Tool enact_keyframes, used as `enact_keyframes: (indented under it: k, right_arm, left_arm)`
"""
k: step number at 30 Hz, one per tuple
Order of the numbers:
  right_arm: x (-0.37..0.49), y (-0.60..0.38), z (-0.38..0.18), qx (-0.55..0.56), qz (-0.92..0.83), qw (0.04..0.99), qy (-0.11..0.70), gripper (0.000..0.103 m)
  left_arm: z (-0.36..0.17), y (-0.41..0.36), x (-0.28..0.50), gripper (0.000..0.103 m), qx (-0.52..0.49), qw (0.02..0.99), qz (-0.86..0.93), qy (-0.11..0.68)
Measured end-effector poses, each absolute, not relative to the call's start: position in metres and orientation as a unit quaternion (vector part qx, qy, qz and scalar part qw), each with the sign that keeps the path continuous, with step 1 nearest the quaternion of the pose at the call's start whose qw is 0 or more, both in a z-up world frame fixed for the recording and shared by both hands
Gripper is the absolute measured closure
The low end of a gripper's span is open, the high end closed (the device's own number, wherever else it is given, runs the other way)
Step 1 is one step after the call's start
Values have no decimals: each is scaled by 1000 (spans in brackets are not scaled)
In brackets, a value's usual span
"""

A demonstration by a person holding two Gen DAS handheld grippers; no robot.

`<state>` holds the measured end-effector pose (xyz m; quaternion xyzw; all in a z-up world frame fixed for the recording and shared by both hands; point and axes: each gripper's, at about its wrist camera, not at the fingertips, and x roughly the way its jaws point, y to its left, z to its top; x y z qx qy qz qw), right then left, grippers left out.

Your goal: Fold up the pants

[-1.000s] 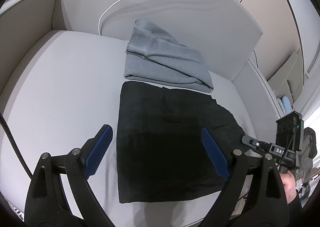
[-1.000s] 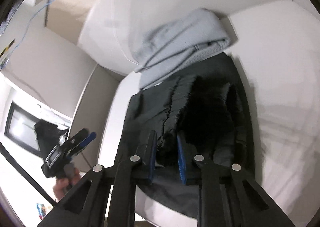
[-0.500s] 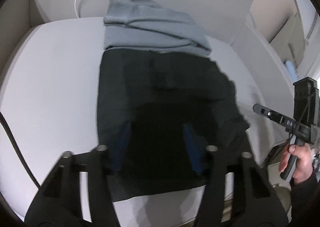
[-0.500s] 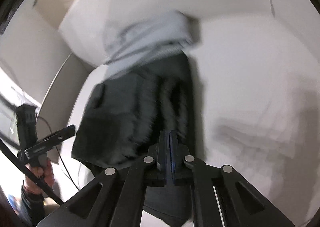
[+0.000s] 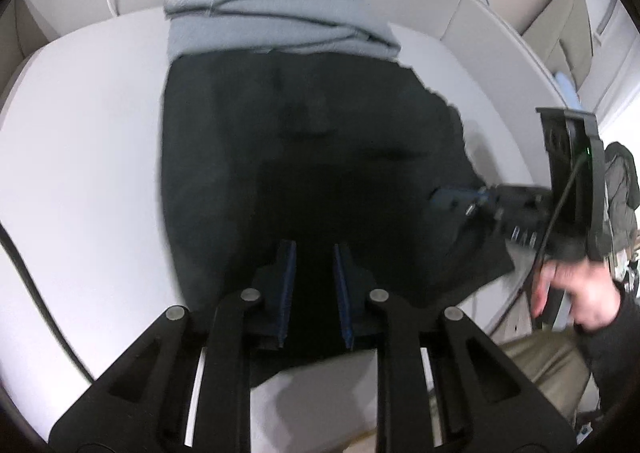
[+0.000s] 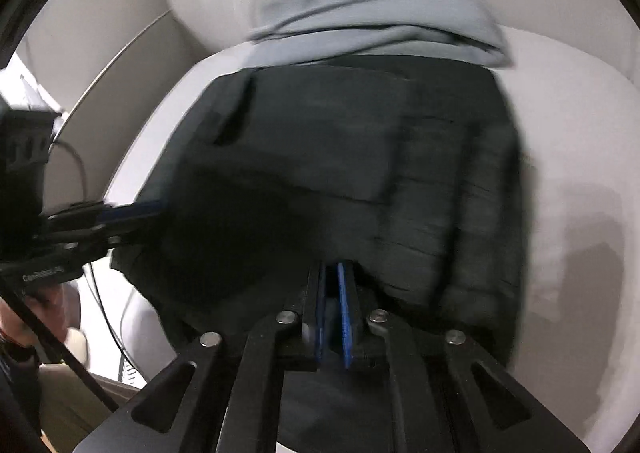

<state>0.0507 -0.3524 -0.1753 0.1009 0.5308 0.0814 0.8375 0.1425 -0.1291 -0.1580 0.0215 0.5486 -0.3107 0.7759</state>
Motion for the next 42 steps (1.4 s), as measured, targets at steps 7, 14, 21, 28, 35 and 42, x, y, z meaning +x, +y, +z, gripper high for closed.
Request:
enact_keyframes:
  k: [7,14,21,28,35,42]
  right_arm:
    - [32,-379,-178,130,73,834,532,103]
    - [22,-395,-182,155,88,829,530,103]
    - [38,-370,-103,80,99,883,452,90]
    - [121,-356,-138,112,83,866,480,89]
    - [148,-382,-189,137,55,849,508,103]
    - [120,-404,-171,139,40,850,507,103]
  left_arm:
    - [-194,-104,158,98,-12,737,-276,617]
    - [-183,-114,154,98,30,749,-276,601]
    - [-111,-138,178,98,-8,823,-304,479]
    - [-168,-190,234,98,16,818,-256,515]
    - [-177,-171,238,98,-19,811,-256,526]
    - [-187,-152,218,98,-9,798,-263,541]
